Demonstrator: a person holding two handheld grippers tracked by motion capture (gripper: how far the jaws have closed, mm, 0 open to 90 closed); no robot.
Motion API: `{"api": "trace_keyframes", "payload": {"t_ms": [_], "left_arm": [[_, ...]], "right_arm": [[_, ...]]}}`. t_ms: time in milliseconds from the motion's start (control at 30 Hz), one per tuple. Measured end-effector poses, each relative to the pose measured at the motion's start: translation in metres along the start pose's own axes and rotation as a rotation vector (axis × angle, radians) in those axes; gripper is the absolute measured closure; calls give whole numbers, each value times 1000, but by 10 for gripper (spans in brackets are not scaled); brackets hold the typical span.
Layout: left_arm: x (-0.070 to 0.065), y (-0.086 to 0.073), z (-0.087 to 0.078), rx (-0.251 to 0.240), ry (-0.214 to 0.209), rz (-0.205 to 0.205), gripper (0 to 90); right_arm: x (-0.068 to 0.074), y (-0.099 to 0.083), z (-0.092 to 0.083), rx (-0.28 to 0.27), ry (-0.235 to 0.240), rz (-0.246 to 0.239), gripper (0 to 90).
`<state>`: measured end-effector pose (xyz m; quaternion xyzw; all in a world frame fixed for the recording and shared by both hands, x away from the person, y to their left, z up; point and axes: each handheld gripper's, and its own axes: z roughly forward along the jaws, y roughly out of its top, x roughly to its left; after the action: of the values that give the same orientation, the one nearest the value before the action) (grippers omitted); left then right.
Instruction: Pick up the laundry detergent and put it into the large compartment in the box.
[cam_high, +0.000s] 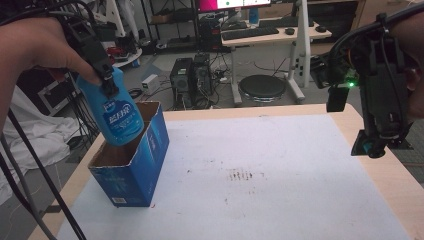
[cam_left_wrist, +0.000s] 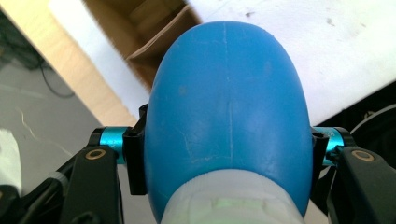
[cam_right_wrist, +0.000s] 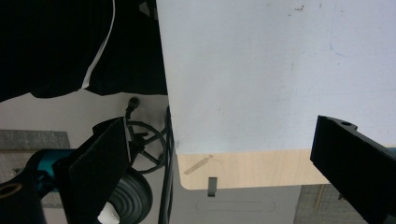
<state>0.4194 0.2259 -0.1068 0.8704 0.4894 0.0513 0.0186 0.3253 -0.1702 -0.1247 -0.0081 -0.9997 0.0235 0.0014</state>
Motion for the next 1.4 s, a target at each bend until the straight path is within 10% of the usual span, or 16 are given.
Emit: {"api": "trace_keyframes", "payload": {"t_ms": [367, 700, 1067, 1400], "left_arm": [[17, 0, 28, 32, -7, -139, 383], [23, 1, 55, 63, -27, -168, 383], [23, 3, 101, 86, -60, -120, 382], [14, 3, 136, 117, -55, 68, 383]], "right_arm": [[-2, 0, 1, 2, 3, 3, 38], [-3, -1, 2, 0, 5, 11, 38], [-3, -3, 3, -5, 9, 16, 37], [-4, -5, 5, -8, 13, 23, 37]]}}
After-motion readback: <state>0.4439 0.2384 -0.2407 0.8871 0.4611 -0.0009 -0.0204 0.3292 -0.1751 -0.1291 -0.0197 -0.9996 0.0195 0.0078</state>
